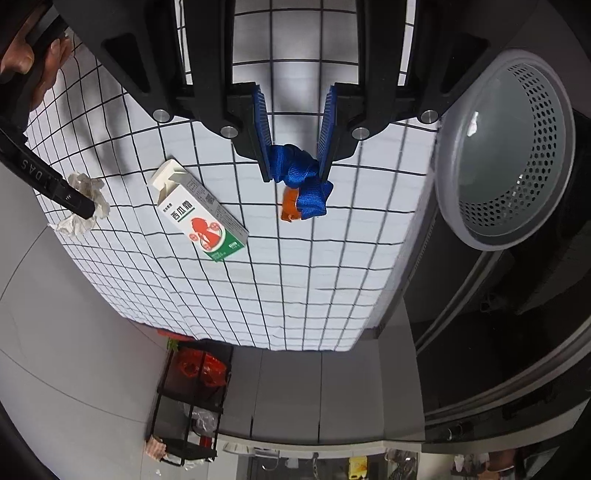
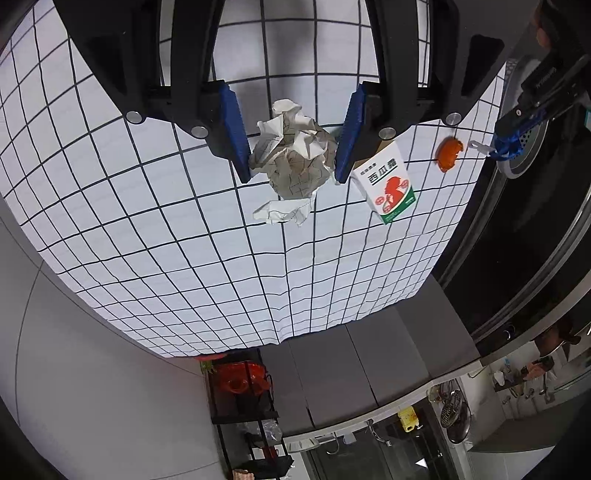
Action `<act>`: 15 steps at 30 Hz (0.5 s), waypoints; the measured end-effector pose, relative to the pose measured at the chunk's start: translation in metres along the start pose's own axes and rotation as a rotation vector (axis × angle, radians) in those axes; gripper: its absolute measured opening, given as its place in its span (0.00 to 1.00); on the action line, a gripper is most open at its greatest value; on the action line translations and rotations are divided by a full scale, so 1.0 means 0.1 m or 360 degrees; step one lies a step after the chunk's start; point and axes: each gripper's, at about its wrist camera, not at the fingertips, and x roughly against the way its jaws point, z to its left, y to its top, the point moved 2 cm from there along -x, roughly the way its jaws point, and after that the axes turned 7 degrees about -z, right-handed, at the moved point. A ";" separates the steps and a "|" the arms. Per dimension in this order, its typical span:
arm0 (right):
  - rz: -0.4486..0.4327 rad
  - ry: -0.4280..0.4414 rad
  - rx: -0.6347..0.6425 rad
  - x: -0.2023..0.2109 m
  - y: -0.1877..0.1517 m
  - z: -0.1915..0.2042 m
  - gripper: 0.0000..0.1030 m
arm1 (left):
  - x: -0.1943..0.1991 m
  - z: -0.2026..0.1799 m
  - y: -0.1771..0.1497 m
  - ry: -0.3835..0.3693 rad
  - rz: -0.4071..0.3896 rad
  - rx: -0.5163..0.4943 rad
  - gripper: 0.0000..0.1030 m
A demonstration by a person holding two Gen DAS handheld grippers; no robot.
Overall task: Collect trash
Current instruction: 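Carry the blue strip and white paper over the grey basket with both grippers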
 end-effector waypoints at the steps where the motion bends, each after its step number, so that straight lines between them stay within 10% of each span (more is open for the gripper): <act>1: -0.0005 0.0009 0.0007 0.03 0.00 0.03 0.43 | 0.03 0.03 0.01 0.0009 -0.0009 0.0003 0.23; 15: -0.0008 0.0270 0.0207 0.21 -0.05 1.03 0.43 | 0.45 1.01 0.02 0.0265 -0.0126 0.0127 0.23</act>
